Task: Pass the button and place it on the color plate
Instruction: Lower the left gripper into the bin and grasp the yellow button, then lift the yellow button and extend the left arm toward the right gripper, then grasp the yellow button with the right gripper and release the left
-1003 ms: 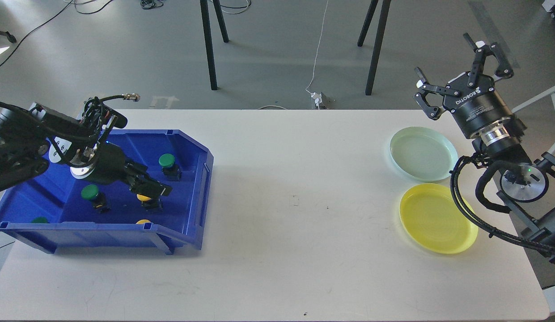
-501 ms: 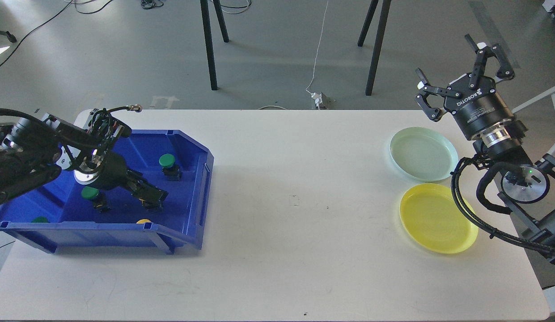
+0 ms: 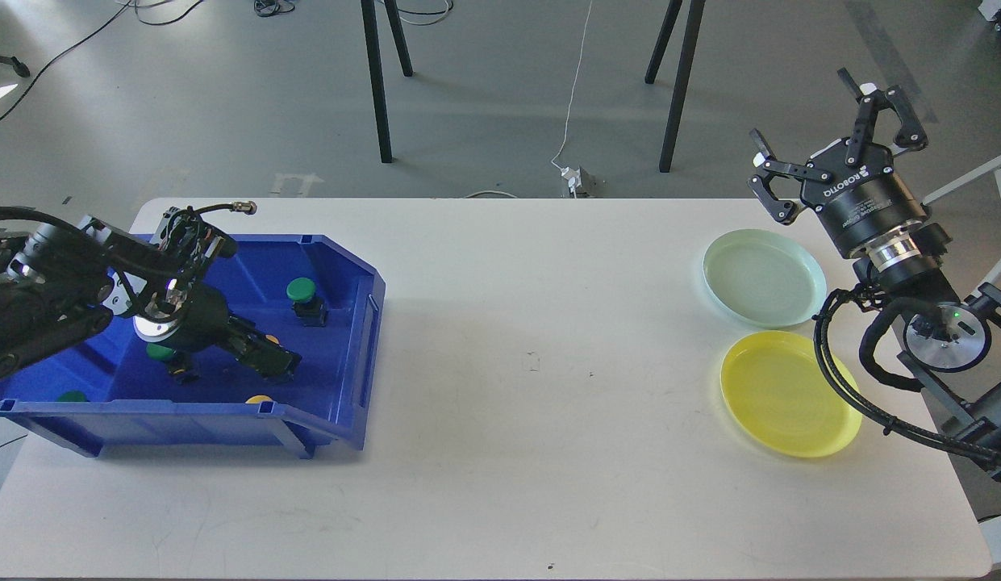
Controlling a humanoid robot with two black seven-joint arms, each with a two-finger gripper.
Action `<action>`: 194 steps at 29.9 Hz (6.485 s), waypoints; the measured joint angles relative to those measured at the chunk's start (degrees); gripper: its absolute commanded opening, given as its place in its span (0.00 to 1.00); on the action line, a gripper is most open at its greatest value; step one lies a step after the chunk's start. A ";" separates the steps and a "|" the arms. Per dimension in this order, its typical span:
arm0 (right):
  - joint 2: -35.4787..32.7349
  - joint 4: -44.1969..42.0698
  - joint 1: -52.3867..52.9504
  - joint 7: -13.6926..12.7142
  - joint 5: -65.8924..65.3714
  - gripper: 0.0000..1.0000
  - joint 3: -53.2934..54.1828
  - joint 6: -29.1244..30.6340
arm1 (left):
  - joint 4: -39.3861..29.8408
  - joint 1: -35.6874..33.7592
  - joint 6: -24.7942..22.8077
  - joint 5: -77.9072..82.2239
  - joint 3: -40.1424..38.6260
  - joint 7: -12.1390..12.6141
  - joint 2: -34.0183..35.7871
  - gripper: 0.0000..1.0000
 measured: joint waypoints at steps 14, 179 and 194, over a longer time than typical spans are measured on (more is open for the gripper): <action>-0.07 0.76 -0.47 0.05 0.00 0.99 0.32 0.03 | 3.69 1.89 0.00 -0.09 -0.16 0.00 -1.79 0.93; 15.72 2.15 8.23 4.96 -11.80 0.22 -20.36 0.02 | -4.96 6.91 0.00 -41.19 -35.99 -0.02 -14.19 0.10; 15.74 2.16 8.31 4.87 -11.69 0.06 -20.19 0.02 | -4.93 6.95 -0.01 -41.32 -36.16 -0.02 -14.25 0.61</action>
